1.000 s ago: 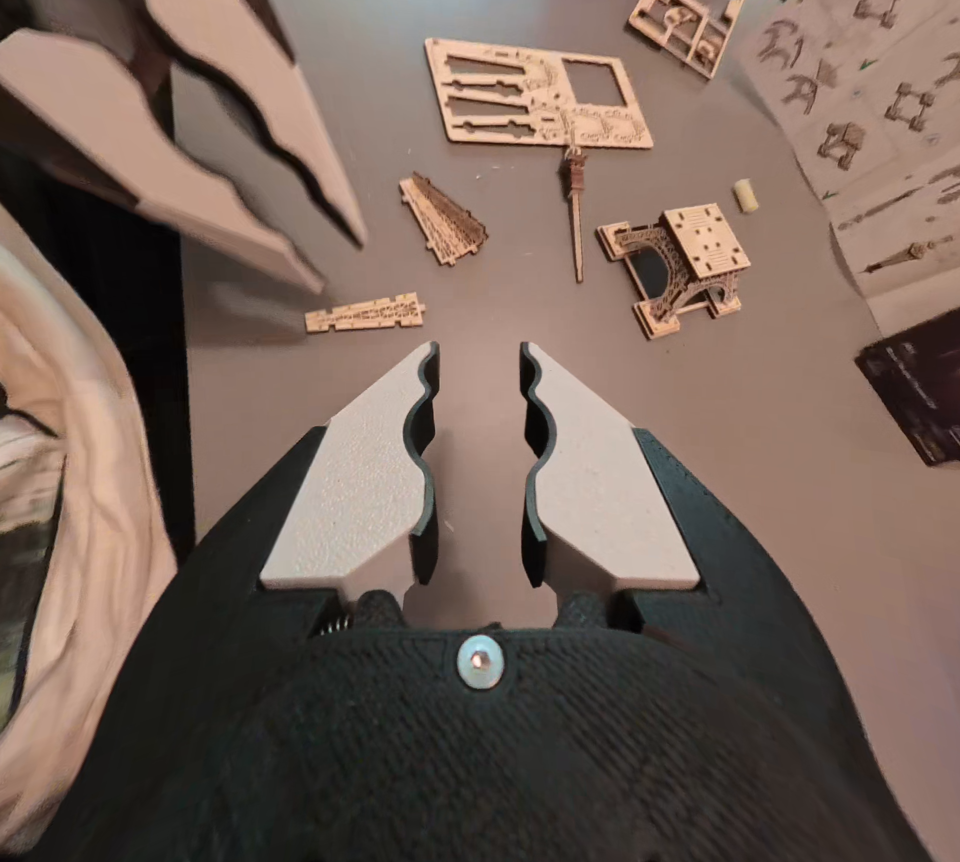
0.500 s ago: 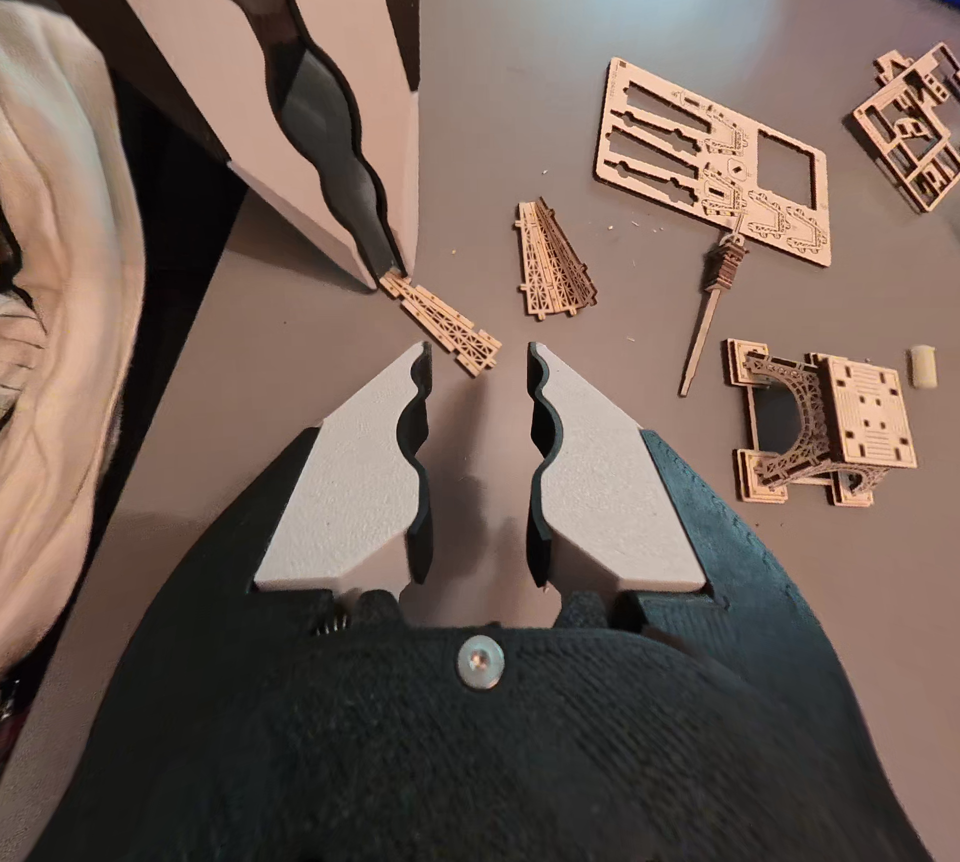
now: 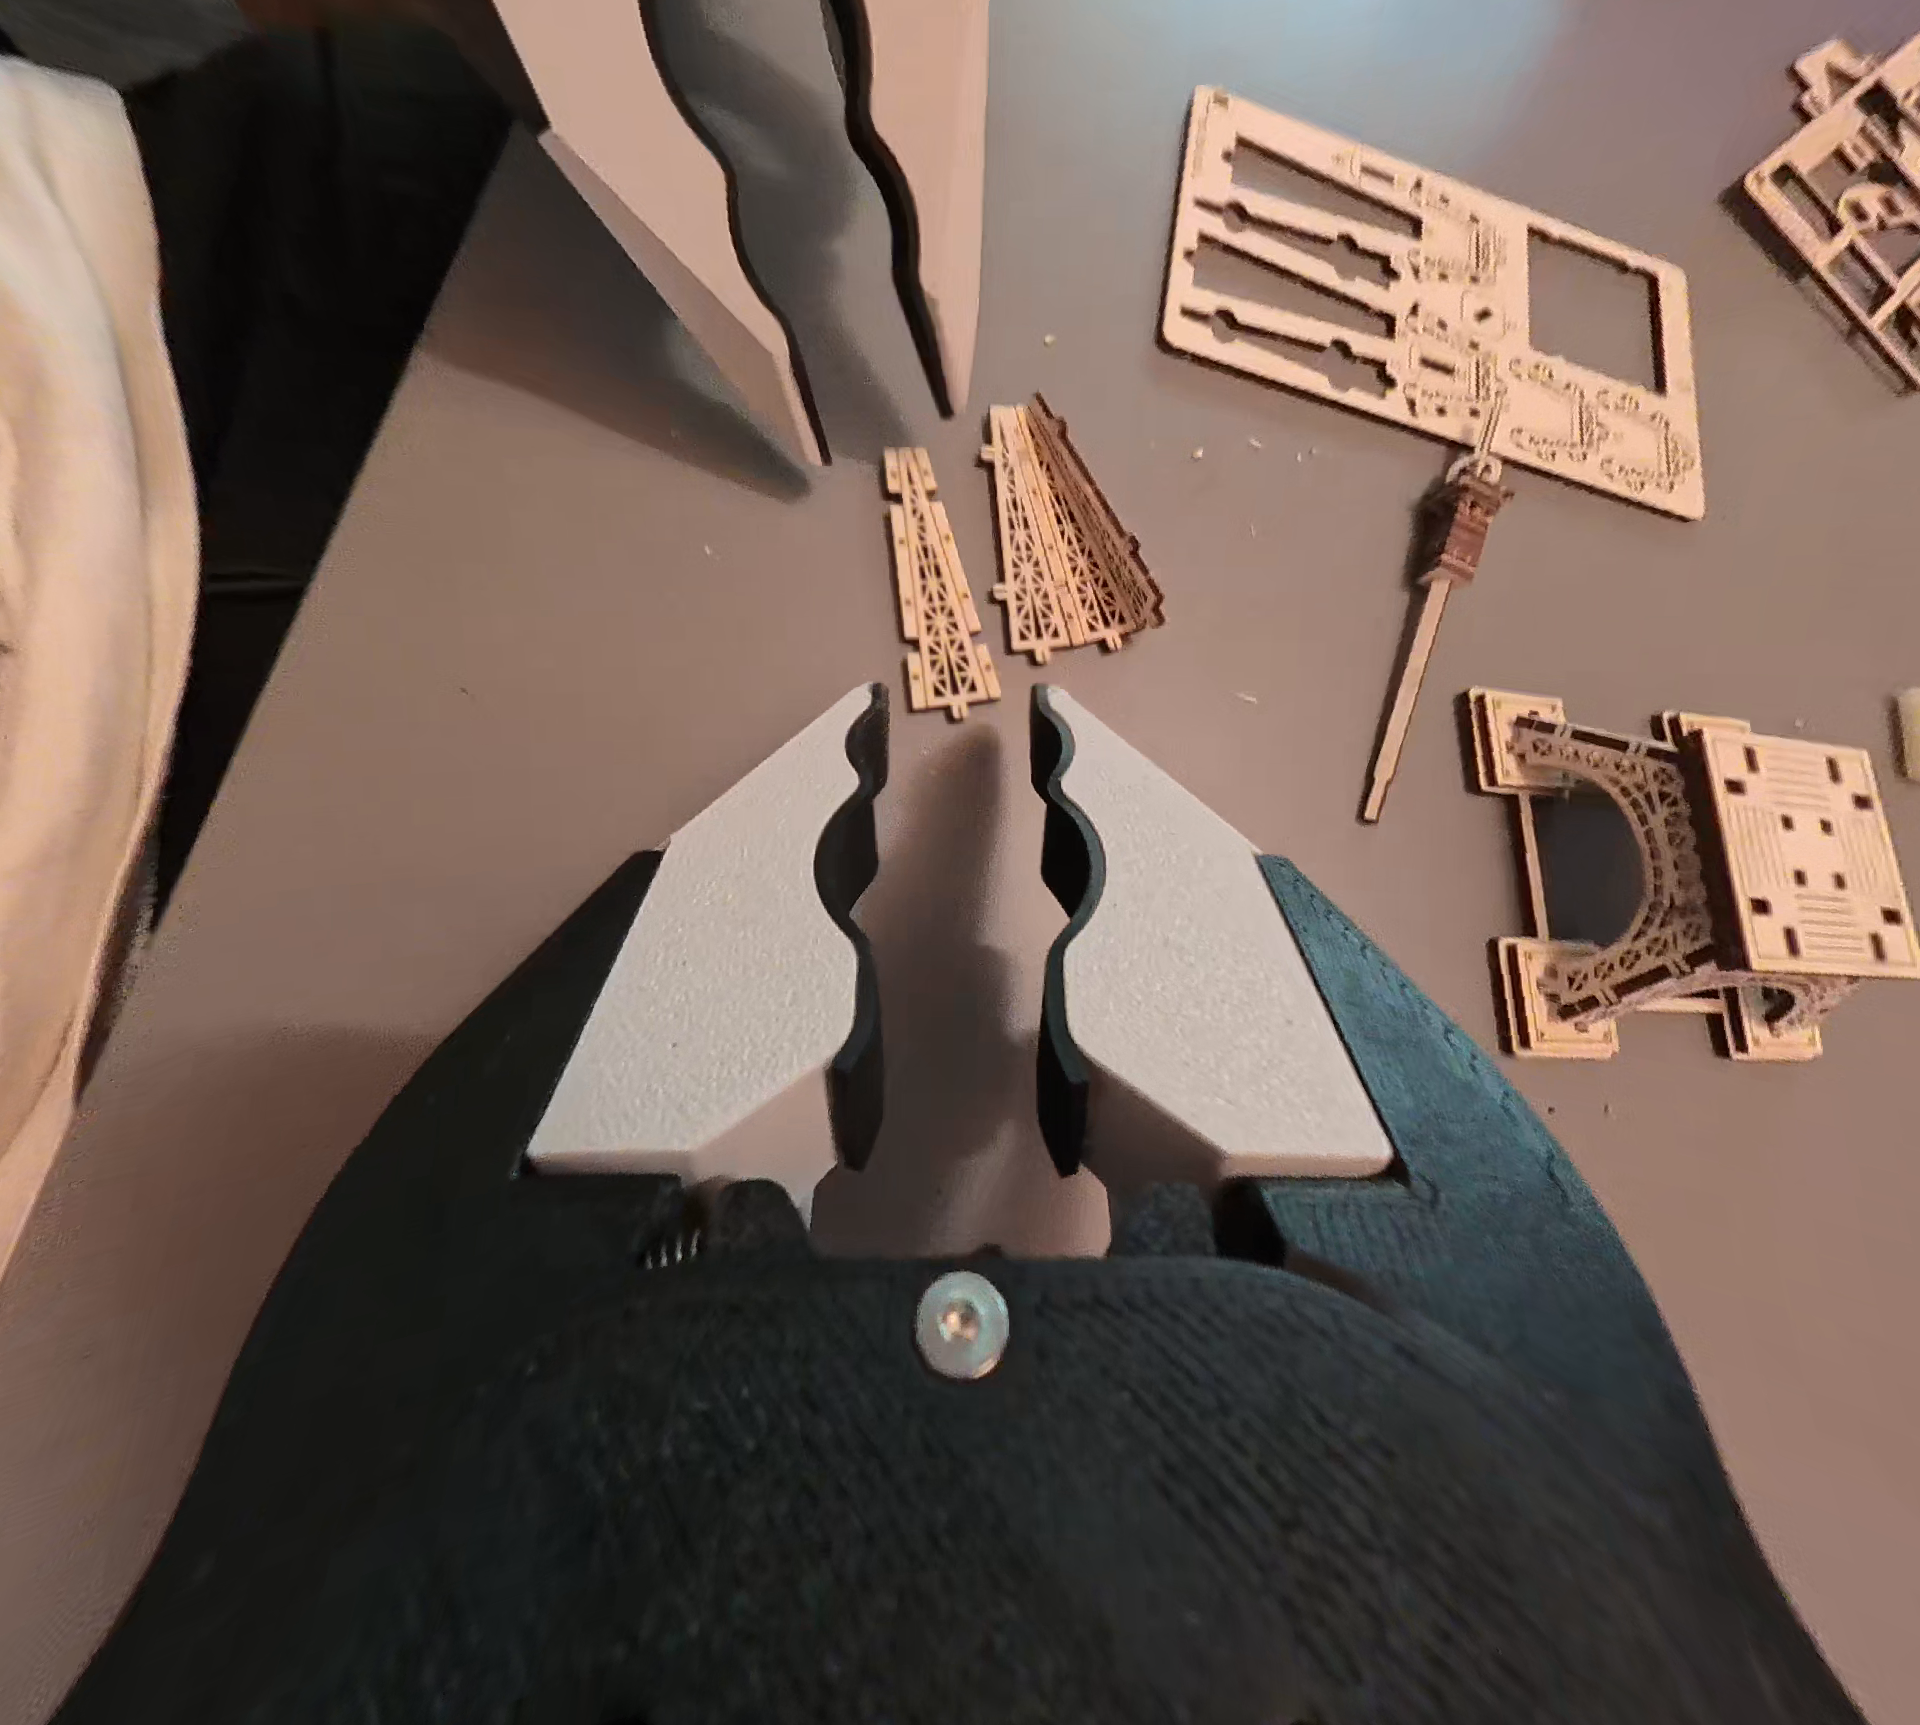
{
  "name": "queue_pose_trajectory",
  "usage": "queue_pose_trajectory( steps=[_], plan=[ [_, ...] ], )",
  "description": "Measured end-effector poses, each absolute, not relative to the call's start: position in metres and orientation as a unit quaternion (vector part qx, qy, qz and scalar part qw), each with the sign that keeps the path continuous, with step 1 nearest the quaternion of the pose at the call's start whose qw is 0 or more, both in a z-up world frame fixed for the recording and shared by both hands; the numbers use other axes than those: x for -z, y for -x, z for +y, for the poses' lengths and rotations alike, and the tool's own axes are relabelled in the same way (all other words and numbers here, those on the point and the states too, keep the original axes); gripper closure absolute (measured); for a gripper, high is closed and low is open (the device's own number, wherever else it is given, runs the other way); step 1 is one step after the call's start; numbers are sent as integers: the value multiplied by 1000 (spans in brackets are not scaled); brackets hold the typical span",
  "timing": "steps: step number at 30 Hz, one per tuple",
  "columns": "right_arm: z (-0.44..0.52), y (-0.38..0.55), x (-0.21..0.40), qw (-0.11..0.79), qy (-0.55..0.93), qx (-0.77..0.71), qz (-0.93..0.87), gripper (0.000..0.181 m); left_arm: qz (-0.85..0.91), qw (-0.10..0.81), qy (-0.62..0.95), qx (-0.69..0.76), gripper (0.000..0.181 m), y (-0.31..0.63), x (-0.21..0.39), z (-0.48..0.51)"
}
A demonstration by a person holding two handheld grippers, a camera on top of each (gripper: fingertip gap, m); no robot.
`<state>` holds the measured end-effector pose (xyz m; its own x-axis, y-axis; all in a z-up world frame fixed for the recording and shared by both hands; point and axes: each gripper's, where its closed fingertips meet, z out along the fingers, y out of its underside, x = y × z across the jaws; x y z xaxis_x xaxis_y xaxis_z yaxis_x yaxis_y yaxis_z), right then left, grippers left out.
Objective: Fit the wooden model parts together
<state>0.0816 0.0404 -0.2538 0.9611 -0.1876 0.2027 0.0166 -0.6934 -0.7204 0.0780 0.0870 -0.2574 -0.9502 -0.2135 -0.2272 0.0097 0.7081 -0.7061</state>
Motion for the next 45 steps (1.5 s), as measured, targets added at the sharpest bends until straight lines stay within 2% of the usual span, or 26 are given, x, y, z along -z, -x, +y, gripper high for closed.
queue_pose_trajectory(
  steps=[5, 6, 11, 12, 15, 16, 17, 21, 28, 30, 33, 36, 38, 41, 45],
  plan=[
    [45, -81, 264, 389, 913, 109, 55, 156, 912, 115, 118, 375, 166, -81, 267, 83],
    [47, -82, 263, 395, 910, 108, 61, 166, 910, 108, 127, 381, 168, -81, 267, 82],
    [55, -78, 263, 401, 907, 117, 55, 173, 907, 118, 131, 383, 172, -82, 265, 89],
    [58, -78, 262, 401, 906, 125, 54, 181, 902, 131, 132, 390, 172, -85, 260, 91],
    [61, -84, 259, 402, 901, 148, 60, 181, 896, 135, 112, 408, 172, -85, 251, 93],
    [61, -84, 259, 400, 903, 144, 61, 179, 898, 139, 101, 405, 172, -87, 251, 93],
    [61, -84, 258, 400, 903, 143, 67, 169, 901, 142, 89, 399, 172, -89, 253, 93],
    [60, -84, 245, 415, 896, 141, 74, 164, 913, 132, 49, 382, 172, -87, 262, 93],
    [48, -95, 257, 383, 908, 154, 66, 172, 912, 166, 33, 374, 172, -98, 265, 90],
    [50, -94, 257, 387, 908, 150, 60, 173, 914, 149, 26, 377, 172, -93, 266, 91],
    [52, -94, 257, 390, 908, 147, 53, 173, 913, 158, 25, 376, 163, -94, 264, 94],
    [56, -98, 253, 400, 903, 147, 53, 181, 907, 176, 33, 380, 163, -98, 258, 96],
    [55, -97, 258, 391, 908, 144, 47, 173, 900, 181, 34, 395, 167, -96, 253, 92],
    [54, -98, 256, 397, 904, 149, 57, 153, 910, 184, 43, 370, 159, -94, 260, 97],
    [53, -95, 255, 400, 903, 129, 89, 159, 908, 168, 97, 372, 163, -95, 263, 102]
  ],
)
